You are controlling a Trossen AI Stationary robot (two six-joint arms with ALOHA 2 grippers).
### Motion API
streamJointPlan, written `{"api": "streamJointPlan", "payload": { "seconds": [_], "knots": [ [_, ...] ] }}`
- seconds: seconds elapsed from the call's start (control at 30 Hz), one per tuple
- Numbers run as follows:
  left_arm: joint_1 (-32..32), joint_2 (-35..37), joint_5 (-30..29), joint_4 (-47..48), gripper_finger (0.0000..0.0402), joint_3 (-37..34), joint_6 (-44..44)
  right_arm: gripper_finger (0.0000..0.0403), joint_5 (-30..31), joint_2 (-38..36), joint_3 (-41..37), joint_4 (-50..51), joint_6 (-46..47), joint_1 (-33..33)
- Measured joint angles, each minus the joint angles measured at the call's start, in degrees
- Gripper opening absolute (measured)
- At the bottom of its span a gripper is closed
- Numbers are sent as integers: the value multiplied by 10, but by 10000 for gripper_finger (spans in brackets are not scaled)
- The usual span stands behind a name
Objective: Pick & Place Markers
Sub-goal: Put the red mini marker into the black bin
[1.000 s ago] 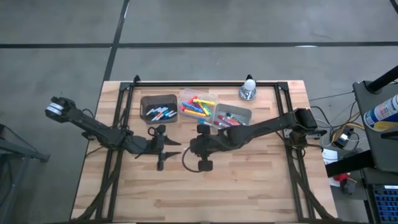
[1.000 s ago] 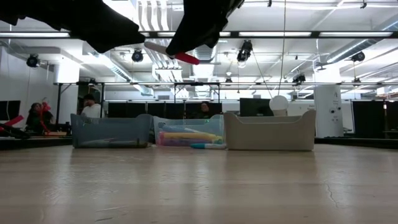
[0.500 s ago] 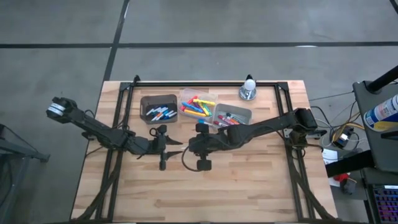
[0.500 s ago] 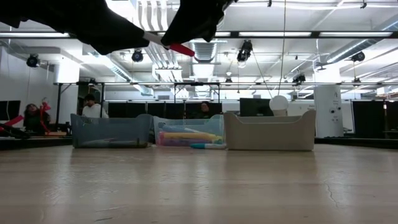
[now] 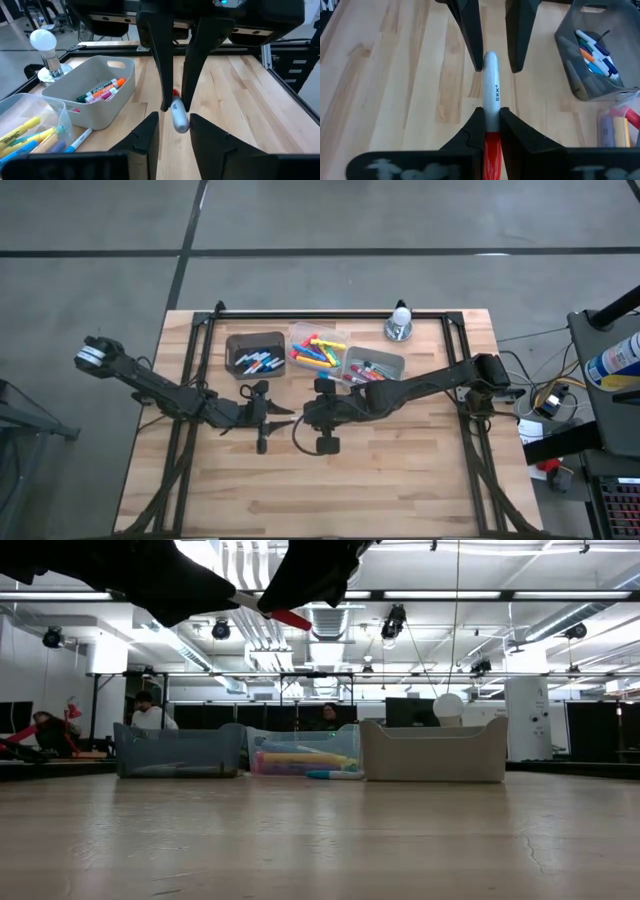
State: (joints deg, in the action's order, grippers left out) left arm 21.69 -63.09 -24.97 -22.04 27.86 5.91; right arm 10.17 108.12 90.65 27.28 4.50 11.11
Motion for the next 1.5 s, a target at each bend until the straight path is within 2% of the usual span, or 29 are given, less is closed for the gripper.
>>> {"api": "streamJointPlan", "payload": {
  "seconds": [0.23, 0.63, 1.0, 1.13, 1.37, 1.5],
  "knots": [
    [-2, -8, 8, 0, 87, 0, 2, 27, 0, 0, 0, -5, -2, 0],
    [-3, -13, 15, -14, 29, 0, -1, 27, -1, 0, 0, -6, -4, 0],
    [-3, -13, 37, -28, 26, 0, -9, 27, -2, -1, 0, -5, -4, 0],
    [-3, -13, 30, -39, 41, 0, 5, 26, -1, -1, 0, -7, -4, 0],
    [-3, -11, 29, -56, 100, 1, 18, 26, 0, 0, -1, -13, -7, -1],
    [-5, -11, 32, -46, 108, 1, 29, 25, 1, 0, -1, -16, -8, -1]
  ]
}}
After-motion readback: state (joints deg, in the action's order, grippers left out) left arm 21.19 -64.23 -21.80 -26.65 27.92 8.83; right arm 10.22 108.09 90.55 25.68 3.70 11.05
